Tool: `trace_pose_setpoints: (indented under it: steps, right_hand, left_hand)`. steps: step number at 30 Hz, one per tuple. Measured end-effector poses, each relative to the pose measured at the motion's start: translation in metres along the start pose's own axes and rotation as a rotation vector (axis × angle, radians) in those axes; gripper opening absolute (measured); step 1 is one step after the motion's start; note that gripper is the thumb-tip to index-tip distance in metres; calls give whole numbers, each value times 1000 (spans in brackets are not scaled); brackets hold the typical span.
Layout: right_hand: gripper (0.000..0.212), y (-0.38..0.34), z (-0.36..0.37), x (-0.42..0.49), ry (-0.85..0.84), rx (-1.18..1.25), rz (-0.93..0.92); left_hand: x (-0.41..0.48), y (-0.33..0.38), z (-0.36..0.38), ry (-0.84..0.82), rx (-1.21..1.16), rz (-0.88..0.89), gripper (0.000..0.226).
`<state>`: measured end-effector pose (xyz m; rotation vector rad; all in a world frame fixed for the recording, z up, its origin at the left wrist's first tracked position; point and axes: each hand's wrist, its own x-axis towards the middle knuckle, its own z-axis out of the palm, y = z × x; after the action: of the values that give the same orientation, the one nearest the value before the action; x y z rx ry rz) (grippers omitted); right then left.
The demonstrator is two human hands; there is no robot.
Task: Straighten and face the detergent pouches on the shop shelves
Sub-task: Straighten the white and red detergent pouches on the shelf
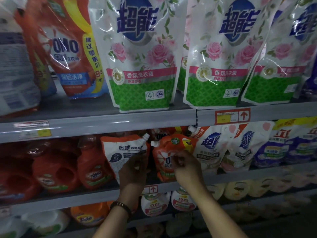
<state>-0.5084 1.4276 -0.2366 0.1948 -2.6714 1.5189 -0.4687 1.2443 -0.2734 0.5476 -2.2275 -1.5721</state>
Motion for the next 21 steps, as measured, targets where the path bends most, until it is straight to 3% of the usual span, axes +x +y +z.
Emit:
trace_pose_setpoints:
  steps: [7, 10, 12, 15, 19, 21]
  right_hand:
    - [12, -29, 47, -18, -94, 24, 25]
    - [6, -40, 66, -23, -158, 79, 67]
    - [14, -47, 76, -26, -168, 110, 73]
    - [32, -56, 88, -32, -173, 145, 88]
    - [11, -65, 102, -40, -152, 164, 100]
    - [16, -70, 106, -43, -144, 191, 114]
  left_hand:
    - [-10, -7, -26, 113, -195, -36, 32]
    - [-11, -16, -43, 213, -150, 60, 24]
    - [-9, -23, -54, 253, -115, 108, 26]
    - [2, -43, -67, 225, -71, 91, 39]
    - [2, -47, -79, 136, 14, 66, 65]
    - [1, -47, -82, 89, 62, 69, 71]
